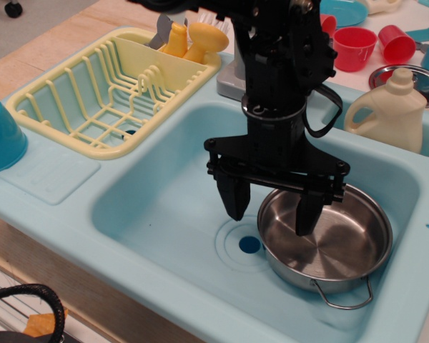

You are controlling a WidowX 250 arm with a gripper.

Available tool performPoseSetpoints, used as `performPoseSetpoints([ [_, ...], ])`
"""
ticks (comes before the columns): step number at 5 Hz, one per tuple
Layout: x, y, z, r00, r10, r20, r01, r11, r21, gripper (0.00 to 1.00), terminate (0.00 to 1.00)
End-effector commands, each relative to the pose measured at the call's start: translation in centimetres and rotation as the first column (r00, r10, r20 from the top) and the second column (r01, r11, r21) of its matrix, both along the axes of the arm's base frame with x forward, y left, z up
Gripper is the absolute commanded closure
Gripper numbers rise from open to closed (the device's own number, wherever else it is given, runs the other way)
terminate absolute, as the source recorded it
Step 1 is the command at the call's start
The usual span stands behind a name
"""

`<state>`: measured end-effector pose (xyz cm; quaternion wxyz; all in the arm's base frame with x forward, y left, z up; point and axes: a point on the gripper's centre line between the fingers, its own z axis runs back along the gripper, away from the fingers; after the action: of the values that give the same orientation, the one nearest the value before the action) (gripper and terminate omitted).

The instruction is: Put pot or pan from sink into drying rack

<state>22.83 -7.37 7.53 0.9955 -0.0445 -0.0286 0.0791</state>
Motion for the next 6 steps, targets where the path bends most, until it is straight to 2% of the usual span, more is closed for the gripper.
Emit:
performPoseSetpoints([
  [1,0.4,0.3,-0.8,1.0,-0.005,0.005,0.005,1.0,-0.029,0.0,0.0],
  [2,0.1,0.3,-1.2,1.0,0.007,0.005,-0.007,0.999,-0.037,1.0,0.0],
  [4,-0.3,0.2,-0.9,1.0,0.01,0.004,-0.01,0.999,-0.044,1.0,0.0],
  [6,-1.2,2.8,3.0,1.0,0.029,0.005,-0.03,0.999,0.044,1.0,0.0],
])
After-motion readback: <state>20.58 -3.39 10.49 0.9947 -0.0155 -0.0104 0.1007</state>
